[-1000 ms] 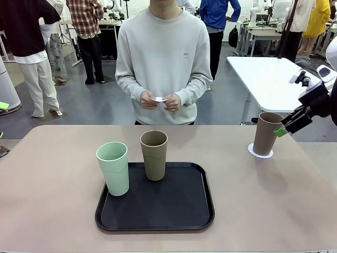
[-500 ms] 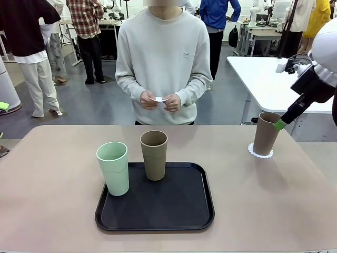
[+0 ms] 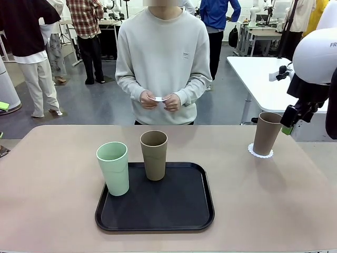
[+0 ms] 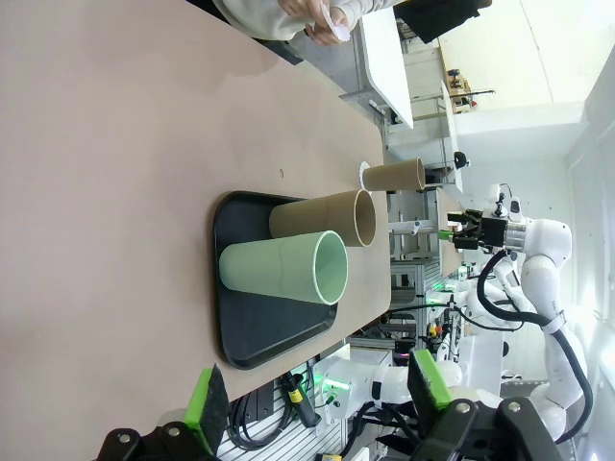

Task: Place coasters on the table and set cups on them.
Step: Pick up one Reusable plastic cup and place it on a coaster set by the human, then take one Reusable plastic cup from the Flat Tray and place it on a coaster set by the human.

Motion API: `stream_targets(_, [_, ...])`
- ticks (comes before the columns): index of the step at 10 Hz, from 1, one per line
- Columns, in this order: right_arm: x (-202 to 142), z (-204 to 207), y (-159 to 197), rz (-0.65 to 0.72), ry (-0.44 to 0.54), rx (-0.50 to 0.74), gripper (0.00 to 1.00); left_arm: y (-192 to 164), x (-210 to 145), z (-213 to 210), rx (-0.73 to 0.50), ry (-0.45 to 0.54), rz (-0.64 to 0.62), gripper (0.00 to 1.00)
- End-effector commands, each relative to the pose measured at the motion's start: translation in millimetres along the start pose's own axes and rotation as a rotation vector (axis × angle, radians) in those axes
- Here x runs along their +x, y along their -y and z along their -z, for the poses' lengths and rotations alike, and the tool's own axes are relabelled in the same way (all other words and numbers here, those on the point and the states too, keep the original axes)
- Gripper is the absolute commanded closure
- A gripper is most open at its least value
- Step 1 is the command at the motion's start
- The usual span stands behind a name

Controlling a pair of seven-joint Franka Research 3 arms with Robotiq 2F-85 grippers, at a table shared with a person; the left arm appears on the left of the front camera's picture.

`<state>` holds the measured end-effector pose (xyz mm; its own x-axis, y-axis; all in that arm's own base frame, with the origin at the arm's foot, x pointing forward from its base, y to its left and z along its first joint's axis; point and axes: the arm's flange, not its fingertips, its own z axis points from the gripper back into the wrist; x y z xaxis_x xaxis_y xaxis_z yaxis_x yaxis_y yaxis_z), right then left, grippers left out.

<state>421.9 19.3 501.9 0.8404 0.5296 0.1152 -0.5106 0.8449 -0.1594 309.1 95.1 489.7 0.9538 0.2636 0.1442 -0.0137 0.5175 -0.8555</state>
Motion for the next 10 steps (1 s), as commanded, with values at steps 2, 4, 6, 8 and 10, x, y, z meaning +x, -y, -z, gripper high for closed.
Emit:
stream_targets(2, [-5.4, -1.9, 1.3, -0.027, 0.028, -0.027, 0.00, -1.9, -1.4, -0.4, -0.018, 0.007, 0.015, 0.00])
stream_targets(4, [-5.4, -1.9, 1.3, -0.027, 0.028, -0.027, 0.00, -1.9, -1.4, -0.4, -0.018, 0.007, 0.015, 0.00])
stream_targets(6, [-5.4, -1.9, 1.3, -0.027, 0.028, -0.027, 0.00, -1.9, -1.4, -0.4, -0.018, 0.007, 0.015, 0.00])
stream_targets(8, [-5.4, -1.9, 1.3, -0.027, 0.028, -0.027, 0.00, -1.9, -1.4, -0.4, -0.018, 0.007, 0.015, 0.00])
stream_targets(10, [-5.4, -1.9, 1.3, -0.027, 0.028, -0.027, 0.00, -1.9, -1.4, -0.4, -0.018, 0.007, 0.015, 0.00])
